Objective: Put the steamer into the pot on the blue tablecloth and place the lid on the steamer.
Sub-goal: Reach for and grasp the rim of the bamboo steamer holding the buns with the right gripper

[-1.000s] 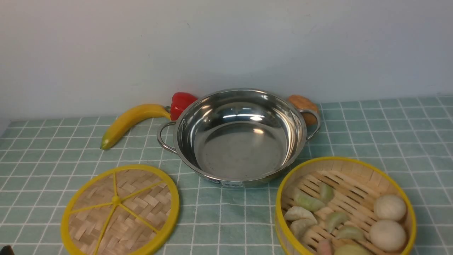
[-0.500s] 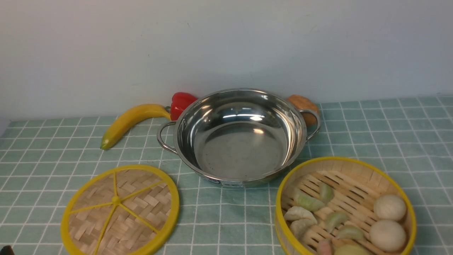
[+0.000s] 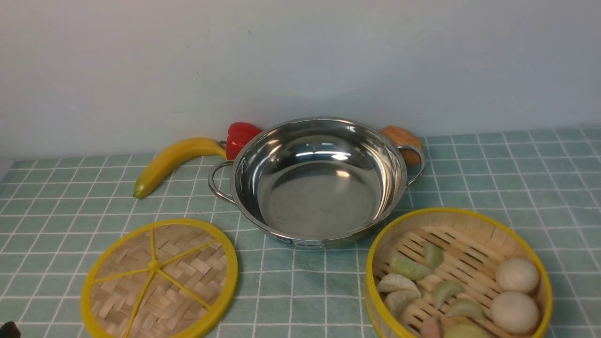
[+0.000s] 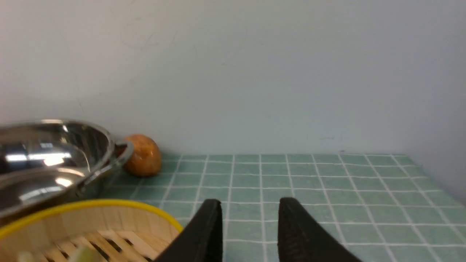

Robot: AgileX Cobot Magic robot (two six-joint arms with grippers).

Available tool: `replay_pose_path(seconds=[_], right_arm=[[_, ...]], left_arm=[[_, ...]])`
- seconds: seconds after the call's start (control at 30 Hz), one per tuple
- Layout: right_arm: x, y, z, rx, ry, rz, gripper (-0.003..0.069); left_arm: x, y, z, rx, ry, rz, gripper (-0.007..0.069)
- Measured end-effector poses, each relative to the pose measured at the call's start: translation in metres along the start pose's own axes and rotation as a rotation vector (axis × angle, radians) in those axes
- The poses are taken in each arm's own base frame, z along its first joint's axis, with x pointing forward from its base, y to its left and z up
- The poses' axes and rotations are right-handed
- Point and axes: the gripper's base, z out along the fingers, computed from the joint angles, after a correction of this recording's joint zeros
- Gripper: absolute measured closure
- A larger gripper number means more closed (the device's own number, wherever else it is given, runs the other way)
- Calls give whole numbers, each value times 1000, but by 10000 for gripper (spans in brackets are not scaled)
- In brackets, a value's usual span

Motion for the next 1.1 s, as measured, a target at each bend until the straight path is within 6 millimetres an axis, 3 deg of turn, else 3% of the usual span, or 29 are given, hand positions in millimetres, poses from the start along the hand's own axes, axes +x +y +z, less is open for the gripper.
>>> replay_pose_path(seconds=[0.03,0.2,0.37,0.77,0.93,1.0,1.1], right_arm=[[-1,0,0,-3,-9,64,416],[-5,1,0,-32,-53,733,416],[-7,1,0,-48,-60,1090,416],[-11,-4,-1,-34,-132,1182,416],[-15,-6,-2,-30,-175,1210,416],[-27,-6,-4,-46,-226,1209,416],[-76,-4,-19,-113,-426,1103,416]], left_arm=[[-1,-1,0,13,-11,-70,382],[-4,-7,0,89,-23,-561,382],[-8,-8,-1,120,-50,-735,382],[-20,-4,-2,124,-190,-765,382],[-35,3,-7,135,-384,-819,382],[-47,5,-12,152,-489,-830,382],[-87,5,-33,209,-735,-709,382]])
